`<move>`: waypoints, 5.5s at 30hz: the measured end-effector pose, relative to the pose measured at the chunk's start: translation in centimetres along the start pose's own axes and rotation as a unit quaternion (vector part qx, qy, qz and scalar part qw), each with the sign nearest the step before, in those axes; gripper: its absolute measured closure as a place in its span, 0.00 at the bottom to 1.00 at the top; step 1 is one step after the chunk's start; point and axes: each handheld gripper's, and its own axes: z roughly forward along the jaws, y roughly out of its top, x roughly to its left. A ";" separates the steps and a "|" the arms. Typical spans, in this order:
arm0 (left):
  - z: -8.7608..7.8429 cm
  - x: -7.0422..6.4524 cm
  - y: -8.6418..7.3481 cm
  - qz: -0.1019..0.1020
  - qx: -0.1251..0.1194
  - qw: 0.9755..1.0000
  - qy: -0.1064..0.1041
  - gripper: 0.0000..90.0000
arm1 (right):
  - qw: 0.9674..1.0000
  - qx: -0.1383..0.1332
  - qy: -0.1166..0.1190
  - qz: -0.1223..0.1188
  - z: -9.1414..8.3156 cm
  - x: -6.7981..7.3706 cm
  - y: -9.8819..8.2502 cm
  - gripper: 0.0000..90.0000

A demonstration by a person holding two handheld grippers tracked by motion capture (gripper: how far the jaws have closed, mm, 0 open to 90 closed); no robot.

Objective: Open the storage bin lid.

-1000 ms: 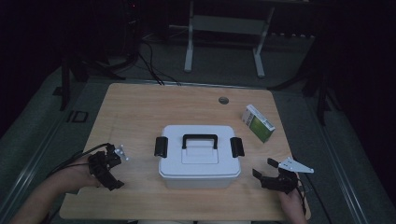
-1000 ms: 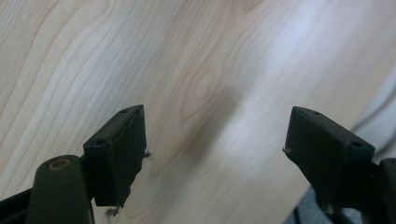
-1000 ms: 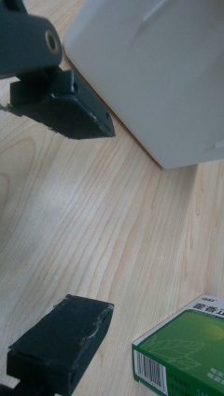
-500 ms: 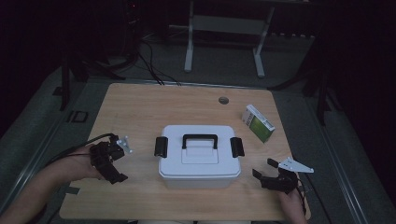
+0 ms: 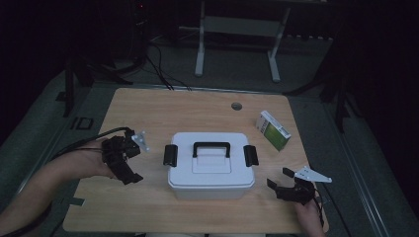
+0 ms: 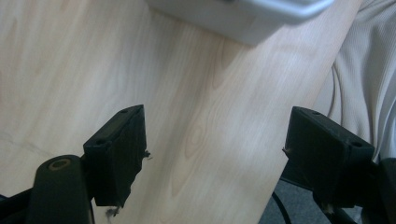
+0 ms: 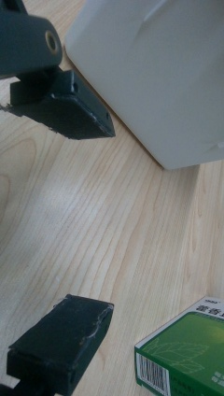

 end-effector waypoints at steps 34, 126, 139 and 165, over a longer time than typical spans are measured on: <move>0.6 -1.2 11.2 0.102 0.001 0.995 -0.011 0.23 | 1.000 -0.001 0.005 0.007 0.0 -0.2 -0.2 0.15; 0.2 0.5 18.4 0.155 0.041 0.986 -0.050 0.93 | 1.000 0.004 0.013 0.004 0.0 -0.3 -0.3 0.15; -1.4 2.0 14.4 0.116 0.028 0.992 -0.046 0.93 | 1.000 0.007 0.011 0.002 0.1 -0.3 -0.4 0.15; -4.4 5.4 2.5 -0.011 -0.007 1.000 -0.015 0.93 | 1.000 0.011 0.006 0.003 0.2 -0.2 -0.3 0.15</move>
